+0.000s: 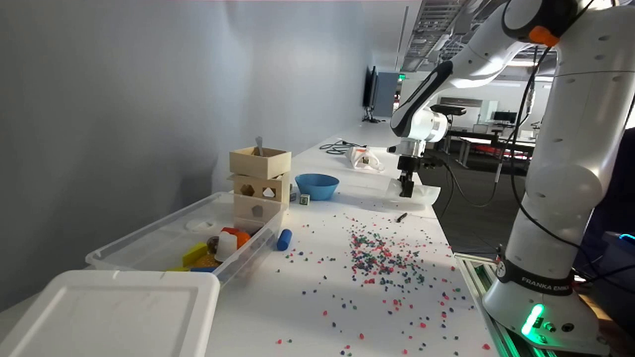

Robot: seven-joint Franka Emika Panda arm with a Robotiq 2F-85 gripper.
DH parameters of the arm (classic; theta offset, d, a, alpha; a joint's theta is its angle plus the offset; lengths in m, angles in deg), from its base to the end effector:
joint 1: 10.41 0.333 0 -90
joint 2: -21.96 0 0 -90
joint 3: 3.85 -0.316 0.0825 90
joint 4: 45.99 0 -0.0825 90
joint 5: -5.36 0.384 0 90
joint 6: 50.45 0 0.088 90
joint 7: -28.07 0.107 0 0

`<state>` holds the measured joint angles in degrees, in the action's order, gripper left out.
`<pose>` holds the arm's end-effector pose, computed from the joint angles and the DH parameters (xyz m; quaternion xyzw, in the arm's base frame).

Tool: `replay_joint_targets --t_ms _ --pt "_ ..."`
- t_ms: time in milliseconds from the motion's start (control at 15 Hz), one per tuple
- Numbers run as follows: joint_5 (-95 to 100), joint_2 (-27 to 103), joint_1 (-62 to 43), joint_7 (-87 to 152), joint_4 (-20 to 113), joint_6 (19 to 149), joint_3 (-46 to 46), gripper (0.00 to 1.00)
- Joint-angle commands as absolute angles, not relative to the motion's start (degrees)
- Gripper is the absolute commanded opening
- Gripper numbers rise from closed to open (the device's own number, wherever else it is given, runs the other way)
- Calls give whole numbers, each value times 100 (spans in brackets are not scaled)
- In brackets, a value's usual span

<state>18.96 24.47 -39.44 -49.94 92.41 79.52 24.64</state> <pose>0.2563 -0.3932 0.2801 -0.9888 -0.0924 -0.0330 0.1120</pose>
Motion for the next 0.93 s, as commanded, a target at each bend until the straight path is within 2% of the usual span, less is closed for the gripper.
replay_joint_targets --t_ms 0,533,667,733,867 --pt "1882 2449 -3971 -4980 9234 7943 2436 0" --pt "1966 2495 -4016 -4836 9076 7940 2459 2" --pt "2030 2489 -4024 -4715 8947 7795 2465 27" --pt "1974 2469 -4027 -4635 8911 7768 2474 30" --pt "1939 2462 -4053 -4566 8817 7656 2501 44"
